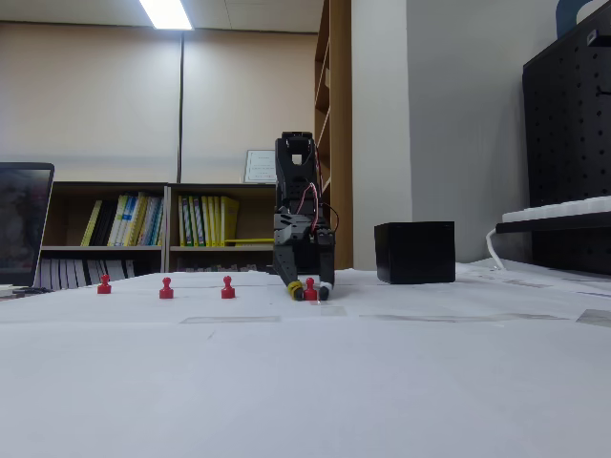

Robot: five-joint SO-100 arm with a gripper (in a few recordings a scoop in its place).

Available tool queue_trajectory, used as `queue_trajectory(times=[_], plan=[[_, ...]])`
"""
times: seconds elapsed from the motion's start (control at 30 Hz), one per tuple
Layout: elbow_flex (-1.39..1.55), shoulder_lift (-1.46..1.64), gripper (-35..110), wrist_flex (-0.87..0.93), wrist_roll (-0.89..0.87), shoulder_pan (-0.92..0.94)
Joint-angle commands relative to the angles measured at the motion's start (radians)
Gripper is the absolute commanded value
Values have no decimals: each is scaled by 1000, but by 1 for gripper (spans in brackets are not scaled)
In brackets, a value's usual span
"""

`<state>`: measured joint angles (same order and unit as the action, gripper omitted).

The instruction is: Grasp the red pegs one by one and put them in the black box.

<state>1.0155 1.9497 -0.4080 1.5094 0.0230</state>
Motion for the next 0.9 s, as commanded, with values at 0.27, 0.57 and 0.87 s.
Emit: queue_trajectory(times=[0.27,0.57,0.87], plan=[[54,-402,0,629,259,-15],[525,-733,0,1678,534,-212],[683,-844,0,2071,749,-669]])
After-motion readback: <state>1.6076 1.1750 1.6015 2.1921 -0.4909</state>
